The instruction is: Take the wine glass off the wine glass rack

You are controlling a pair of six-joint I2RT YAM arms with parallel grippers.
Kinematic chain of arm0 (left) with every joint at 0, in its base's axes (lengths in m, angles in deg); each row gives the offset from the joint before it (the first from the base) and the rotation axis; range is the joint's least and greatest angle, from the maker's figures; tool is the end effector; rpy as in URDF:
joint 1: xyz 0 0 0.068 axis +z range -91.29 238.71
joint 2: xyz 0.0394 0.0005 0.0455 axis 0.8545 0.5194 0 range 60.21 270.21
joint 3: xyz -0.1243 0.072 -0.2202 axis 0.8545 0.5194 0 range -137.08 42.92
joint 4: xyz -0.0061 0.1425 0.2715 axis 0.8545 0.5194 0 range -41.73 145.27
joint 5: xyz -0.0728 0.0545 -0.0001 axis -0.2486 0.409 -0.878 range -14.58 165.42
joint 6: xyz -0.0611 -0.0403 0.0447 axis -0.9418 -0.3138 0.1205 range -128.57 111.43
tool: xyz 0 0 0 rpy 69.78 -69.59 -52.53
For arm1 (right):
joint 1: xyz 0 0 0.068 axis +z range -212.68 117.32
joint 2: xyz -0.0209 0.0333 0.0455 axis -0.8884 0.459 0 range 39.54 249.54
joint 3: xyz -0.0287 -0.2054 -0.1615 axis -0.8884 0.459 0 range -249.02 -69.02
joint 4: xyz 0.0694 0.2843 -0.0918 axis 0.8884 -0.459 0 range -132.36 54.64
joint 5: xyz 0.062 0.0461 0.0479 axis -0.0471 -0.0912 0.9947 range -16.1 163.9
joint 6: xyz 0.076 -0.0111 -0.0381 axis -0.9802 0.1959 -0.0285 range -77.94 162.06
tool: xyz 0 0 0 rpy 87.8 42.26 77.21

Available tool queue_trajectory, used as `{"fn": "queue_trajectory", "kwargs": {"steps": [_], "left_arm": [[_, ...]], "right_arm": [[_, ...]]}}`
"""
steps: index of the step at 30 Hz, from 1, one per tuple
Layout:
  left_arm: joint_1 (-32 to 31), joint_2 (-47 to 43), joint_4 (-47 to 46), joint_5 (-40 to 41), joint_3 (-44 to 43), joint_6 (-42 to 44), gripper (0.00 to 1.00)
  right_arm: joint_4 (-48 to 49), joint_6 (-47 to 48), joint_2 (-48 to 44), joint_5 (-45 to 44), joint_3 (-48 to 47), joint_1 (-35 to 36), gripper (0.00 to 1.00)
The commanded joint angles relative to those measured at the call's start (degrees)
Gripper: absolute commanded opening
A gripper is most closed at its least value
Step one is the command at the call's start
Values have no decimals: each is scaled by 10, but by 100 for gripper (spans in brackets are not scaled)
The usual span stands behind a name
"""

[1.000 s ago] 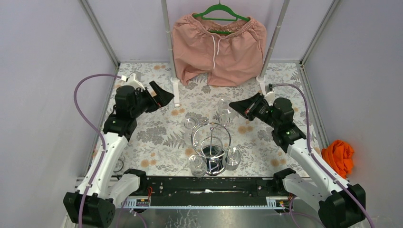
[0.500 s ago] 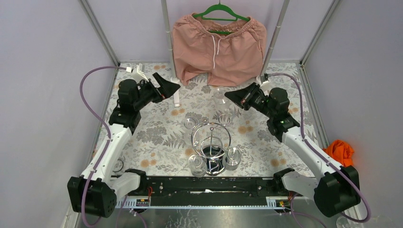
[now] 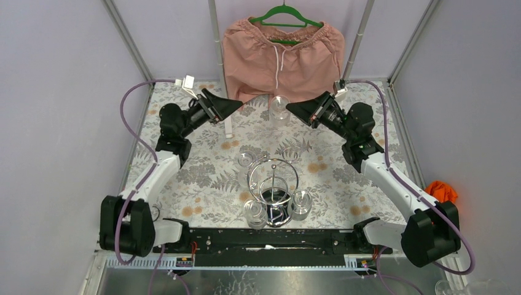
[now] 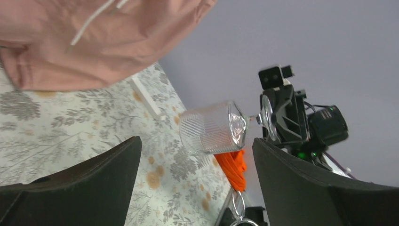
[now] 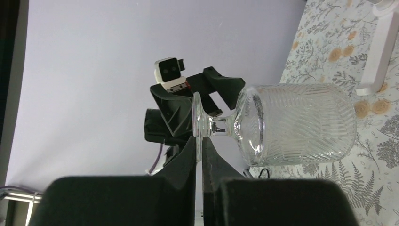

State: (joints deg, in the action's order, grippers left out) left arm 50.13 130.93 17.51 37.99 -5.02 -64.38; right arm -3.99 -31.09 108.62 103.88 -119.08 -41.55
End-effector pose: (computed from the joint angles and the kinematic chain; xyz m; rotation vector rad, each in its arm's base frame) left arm 0.3513 -0.0994 0.3135 -0.0659 1.6169 -1.3561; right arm 0.3240 0.1657 0.3417 0.2144 1.6055 1.6799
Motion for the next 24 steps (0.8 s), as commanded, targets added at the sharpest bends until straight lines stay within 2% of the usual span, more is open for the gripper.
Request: {"fn": "queue_trajectory", "kwargs": {"steps": [1,8,15,24], "left_arm": [[5,52,-240,-76,26,-113,95],[16,204,-600,-120,32,-350,92],[4,239,-611,-128,-1,-351,90],[-7,253,-612,-129,-20,-361,90]], "right_arm": [[111,-30,7,24,-42,5,0],[134,-41,16,38,-60,6,0],[182,-67,32,47,-62,6,0],[336,-164,100,56,-62,6,0]]}}
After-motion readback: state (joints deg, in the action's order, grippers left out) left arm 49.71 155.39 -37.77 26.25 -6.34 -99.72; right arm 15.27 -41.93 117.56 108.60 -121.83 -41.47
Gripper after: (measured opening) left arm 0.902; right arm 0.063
